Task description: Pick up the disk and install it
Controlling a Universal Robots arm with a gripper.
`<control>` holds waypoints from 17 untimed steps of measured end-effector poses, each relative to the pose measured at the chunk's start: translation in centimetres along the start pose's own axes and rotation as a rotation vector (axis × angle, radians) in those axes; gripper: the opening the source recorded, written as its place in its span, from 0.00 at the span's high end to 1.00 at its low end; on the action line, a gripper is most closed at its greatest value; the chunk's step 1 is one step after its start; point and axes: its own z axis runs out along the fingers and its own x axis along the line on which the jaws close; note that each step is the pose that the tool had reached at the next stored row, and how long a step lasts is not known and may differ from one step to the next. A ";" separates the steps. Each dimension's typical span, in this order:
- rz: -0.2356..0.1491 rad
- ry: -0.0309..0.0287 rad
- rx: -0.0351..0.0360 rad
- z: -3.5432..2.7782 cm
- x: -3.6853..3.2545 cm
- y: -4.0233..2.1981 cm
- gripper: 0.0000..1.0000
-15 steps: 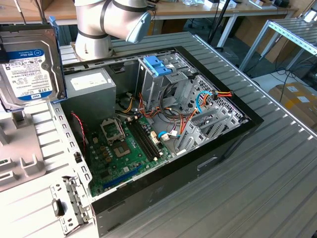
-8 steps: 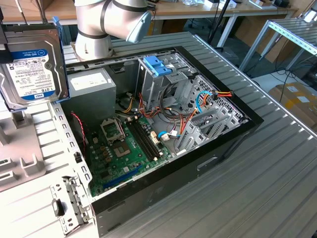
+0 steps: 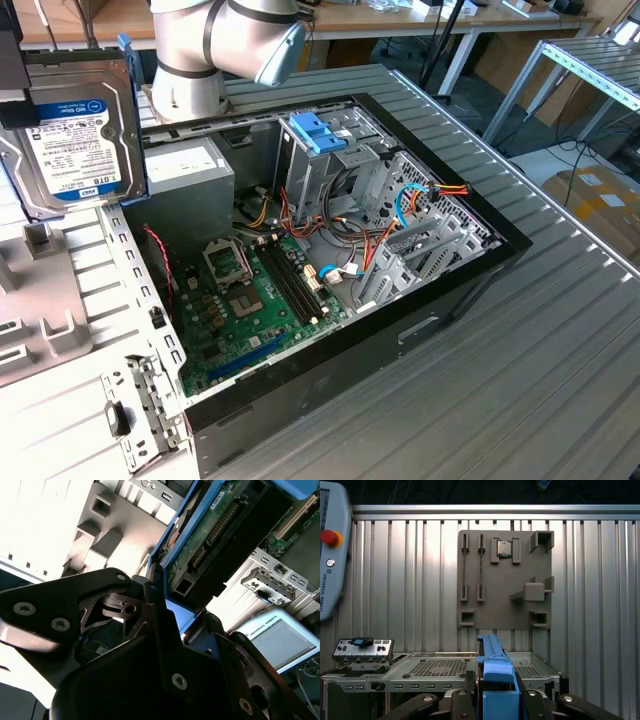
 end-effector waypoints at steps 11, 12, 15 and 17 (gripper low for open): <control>0.000 0.0000 0.0000 0.08 -0.01 -0.84 0.63; 0.000 0.0001 -0.0001 0.08 -0.01 -0.91 0.63; 0.000 0.0001 -0.0001 0.10 -0.01 -1.19 0.63; 0.000 0.0001 -0.0001 0.11 -0.01 -1.36 0.63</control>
